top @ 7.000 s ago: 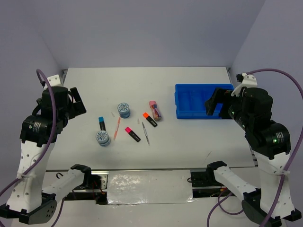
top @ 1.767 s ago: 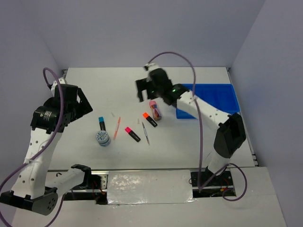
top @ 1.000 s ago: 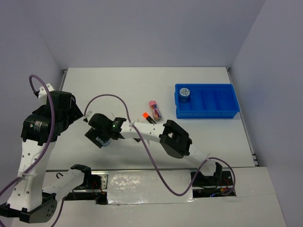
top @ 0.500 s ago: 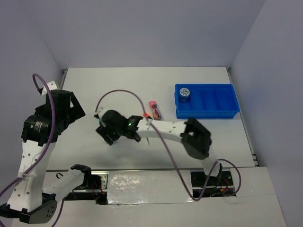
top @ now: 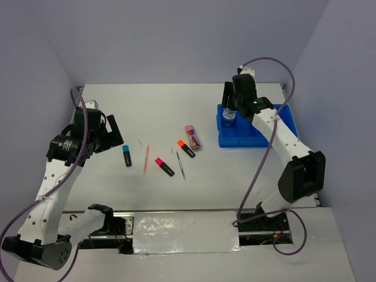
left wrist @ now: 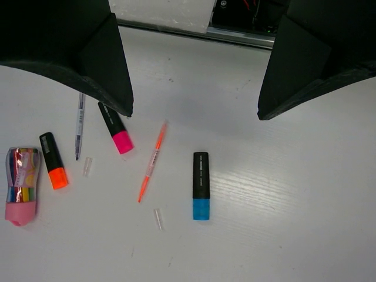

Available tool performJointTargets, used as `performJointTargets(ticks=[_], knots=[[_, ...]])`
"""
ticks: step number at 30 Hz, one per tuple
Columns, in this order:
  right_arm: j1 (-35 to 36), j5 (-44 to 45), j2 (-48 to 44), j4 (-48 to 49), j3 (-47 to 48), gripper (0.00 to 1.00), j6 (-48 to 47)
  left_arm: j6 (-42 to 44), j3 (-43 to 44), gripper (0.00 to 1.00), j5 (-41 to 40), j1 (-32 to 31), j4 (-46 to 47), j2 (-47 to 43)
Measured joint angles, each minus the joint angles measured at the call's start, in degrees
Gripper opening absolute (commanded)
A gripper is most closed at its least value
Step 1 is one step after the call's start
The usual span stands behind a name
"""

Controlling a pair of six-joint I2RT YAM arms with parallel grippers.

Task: Sort the stationery into containers
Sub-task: Place the stationery in the storage box.

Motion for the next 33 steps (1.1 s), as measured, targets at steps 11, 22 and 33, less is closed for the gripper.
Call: performJointTargets(ticks=[11,22,33], knots=[[-1.1,-4.0,3.9,-2.0,-10.9,0.00,0.2,1.5,-0.1,0.99,4.3,0.0,3.0,2.6],[-1.7,-5.1,4.2,0.7,-13.4,0.33,0.2,3.0,-0.3,0.99,5.7,0.0,3.1,3.1],[-1.9,-5.2,5.0,0.7,-13.4,0.99,0.4,2.9,-3.9,0.99,6.6,0.0,4.3,3.1]])
